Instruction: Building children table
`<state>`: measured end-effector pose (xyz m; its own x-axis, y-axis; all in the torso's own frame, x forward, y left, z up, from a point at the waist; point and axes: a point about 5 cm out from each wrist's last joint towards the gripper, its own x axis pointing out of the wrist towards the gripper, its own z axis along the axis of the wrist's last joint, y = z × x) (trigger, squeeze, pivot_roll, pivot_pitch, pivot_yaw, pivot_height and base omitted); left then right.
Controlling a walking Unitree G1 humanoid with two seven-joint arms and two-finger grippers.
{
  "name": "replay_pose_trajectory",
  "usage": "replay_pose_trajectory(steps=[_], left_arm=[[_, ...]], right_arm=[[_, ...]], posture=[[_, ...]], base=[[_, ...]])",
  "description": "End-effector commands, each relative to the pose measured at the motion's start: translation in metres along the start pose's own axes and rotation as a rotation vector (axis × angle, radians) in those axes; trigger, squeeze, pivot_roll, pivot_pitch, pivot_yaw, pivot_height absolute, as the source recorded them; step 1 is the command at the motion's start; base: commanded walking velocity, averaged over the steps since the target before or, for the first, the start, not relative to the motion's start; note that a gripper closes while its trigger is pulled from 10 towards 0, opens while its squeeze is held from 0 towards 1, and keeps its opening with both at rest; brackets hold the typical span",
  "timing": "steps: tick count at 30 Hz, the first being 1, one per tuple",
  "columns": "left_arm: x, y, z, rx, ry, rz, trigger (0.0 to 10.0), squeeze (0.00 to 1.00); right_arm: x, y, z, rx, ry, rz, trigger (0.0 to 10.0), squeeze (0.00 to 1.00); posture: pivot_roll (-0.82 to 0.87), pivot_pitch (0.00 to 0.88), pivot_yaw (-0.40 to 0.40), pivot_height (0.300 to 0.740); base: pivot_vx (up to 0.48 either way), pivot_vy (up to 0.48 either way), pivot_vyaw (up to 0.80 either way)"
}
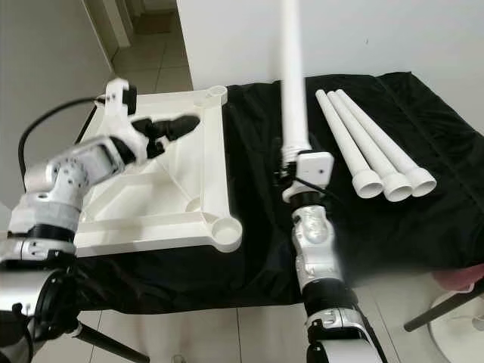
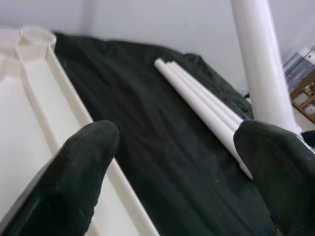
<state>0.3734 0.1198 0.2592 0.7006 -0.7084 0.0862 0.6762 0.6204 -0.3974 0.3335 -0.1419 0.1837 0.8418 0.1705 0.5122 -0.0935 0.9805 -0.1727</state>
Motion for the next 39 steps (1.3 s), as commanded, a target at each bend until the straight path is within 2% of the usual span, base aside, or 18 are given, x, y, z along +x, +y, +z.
replay_pose_trajectory(steps=[1, 3, 5, 7, 10, 18, 22, 30, 32, 39], left_arm=[[0.000, -0.004, -0.005, -0.025, 0.036, -0.132, 10.0, 0.00], [0.003, -0.008, -0.001, -0.054, 0.026, -0.152, 10.0, 0.00], [0.011, -0.019, 0.006, -0.086, 0.006, -0.204, 10.0, 0.00], [0.011, -0.019, 0.006, -0.086, 0.006, -0.204, 10.0, 0.00], [0.024, -0.032, 0.009, -0.090, 0.001, -0.240, 10.0, 0.00], [0.034, -0.041, 0.017, -0.130, 0.002, -0.277, 10.0, 0.00], [0.037, -0.042, 0.020, -0.117, 0.009, -0.273, 10.0, 0.00], [0.040, -0.039, 0.022, -0.106, 0.016, -0.254, 10.0, 0.00], [0.042, -0.032, 0.034, -0.119, -0.003, -0.188, 10.0, 0.00], [0.039, -0.021, 0.055, -0.143, -0.056, -0.107, 10.0, 0.00]], right_arm=[[-0.001, 0.008, 0.005, -0.013, -0.036, 0.044, 10.0, 0.00], [-0.001, 0.011, 0.005, -0.022, -0.042, 0.067, 10.0, 0.00], [0.000, 0.017, 0.007, -0.038, -0.053, 0.118, 10.0, 0.00], [0.000, 0.017, 0.007, -0.038, -0.053, 0.118, 10.0, 0.00], [0.003, 0.030, 0.009, -0.029, -0.065, 0.198, 10.0, 0.00], [0.005, 0.039, 0.012, -0.048, -0.080, 0.263, 10.0, 0.00], [0.002, 0.044, 0.014, -0.102, -0.105, 0.307, 10.0, 0.00], [-0.004, 0.046, 0.014, -0.126, -0.111, 0.327, 10.0, 0.00], [-0.016, 0.052, 0.012, -0.172, -0.124, 0.348, 10.0, 0.00], [-0.033, 0.058, 0.006, -0.183, -0.109, 0.335, 10.0, 0.00]], posture=[[-0.08, 0.000, 0.119, 0.740], [-0.08, 0.000, 0.114, 0.740], [-0.08, 0.000, 0.104, 0.740], [-0.08, 0.000, 0.104, 0.740], [-0.07, 0.000, 0.100, 0.740], [-0.08, 0.000, 0.101, 0.740], [-0.08, 0.000, 0.105, 0.740], [-0.08, 0.000, 0.112, 0.740], [-0.08, 0.000, 0.113, 0.740], [-0.08, 0.000, 0.123, 0.740]], base=[[0.000, 0.000, 0.00], [0.000, 0.000, 0.00], [0.000, 0.000, 0.00], [0.000, 0.000, 0.00], [0.000, 0.000, 0.00], [0.000, 0.000, 0.00], [0.000, 0.000, 0.00], [0.000, 0.000, 0.00], [0.000, 0.000, 0.00], [0.000, 0.000, 0.00]])
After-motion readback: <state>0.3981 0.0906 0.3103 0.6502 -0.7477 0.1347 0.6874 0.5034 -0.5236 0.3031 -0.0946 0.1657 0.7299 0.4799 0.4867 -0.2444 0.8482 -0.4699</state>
